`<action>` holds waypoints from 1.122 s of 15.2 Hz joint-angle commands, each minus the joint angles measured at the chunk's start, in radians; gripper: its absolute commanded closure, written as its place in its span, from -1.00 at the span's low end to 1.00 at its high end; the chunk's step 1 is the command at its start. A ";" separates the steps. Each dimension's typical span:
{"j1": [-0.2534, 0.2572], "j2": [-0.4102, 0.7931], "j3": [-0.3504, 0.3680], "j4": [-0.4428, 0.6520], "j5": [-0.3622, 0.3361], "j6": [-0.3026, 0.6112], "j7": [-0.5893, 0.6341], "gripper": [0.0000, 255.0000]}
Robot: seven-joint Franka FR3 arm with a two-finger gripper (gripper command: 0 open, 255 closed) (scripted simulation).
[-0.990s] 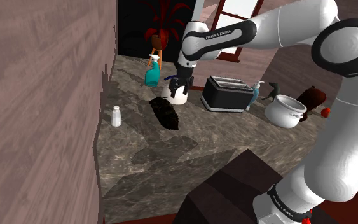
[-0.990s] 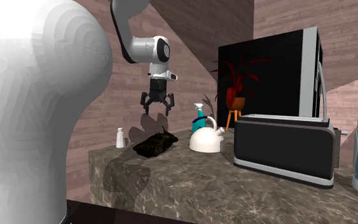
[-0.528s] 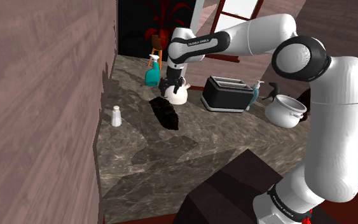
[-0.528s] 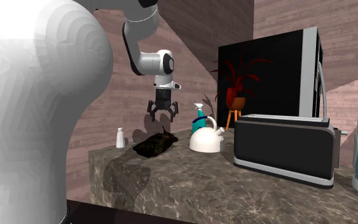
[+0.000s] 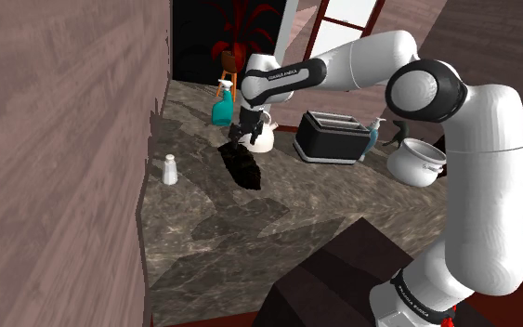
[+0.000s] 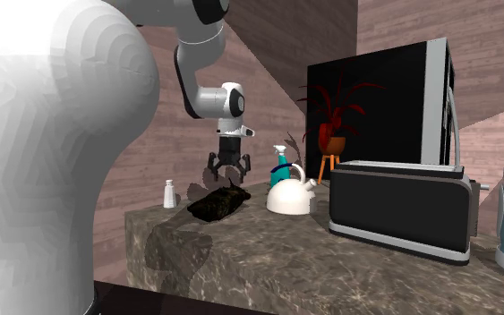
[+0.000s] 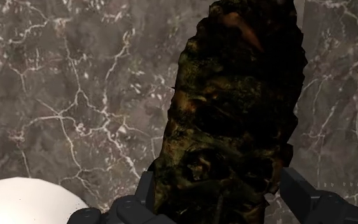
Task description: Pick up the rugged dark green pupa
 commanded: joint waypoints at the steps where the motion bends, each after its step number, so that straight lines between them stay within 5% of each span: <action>1: -0.001 0.003 0.000 -0.001 0.000 0.004 -0.001 1.00; 17: -0.001 -0.037 0.001 0.032 0.002 -0.068 0.001 1.00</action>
